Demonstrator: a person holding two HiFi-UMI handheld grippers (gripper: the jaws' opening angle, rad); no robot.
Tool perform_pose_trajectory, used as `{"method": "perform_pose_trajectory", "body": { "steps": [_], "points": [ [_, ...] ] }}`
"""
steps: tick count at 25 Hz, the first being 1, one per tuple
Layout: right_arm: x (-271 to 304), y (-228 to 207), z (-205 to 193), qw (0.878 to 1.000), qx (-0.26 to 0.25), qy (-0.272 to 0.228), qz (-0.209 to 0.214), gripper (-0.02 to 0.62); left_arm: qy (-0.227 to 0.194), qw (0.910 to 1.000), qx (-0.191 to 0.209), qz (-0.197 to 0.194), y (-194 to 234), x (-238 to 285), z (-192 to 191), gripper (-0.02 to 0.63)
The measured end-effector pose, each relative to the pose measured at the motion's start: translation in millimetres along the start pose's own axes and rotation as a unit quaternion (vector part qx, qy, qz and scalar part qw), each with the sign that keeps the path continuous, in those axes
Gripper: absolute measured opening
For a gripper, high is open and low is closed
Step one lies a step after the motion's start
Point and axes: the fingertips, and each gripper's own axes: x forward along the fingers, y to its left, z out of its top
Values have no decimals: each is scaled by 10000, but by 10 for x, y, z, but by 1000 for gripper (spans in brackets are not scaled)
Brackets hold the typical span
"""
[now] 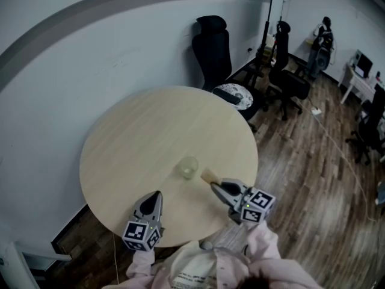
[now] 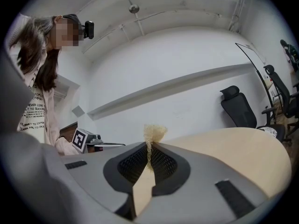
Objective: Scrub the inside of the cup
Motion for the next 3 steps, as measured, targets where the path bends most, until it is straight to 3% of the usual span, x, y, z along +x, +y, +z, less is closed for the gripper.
{"method": "perform_pose_trajectory", "body": {
  "steps": [3],
  "points": [
    [8,32,6,10000,-3,-5,22,25,18,10000,22,26,12,-2,7,-5]
  ]
}}
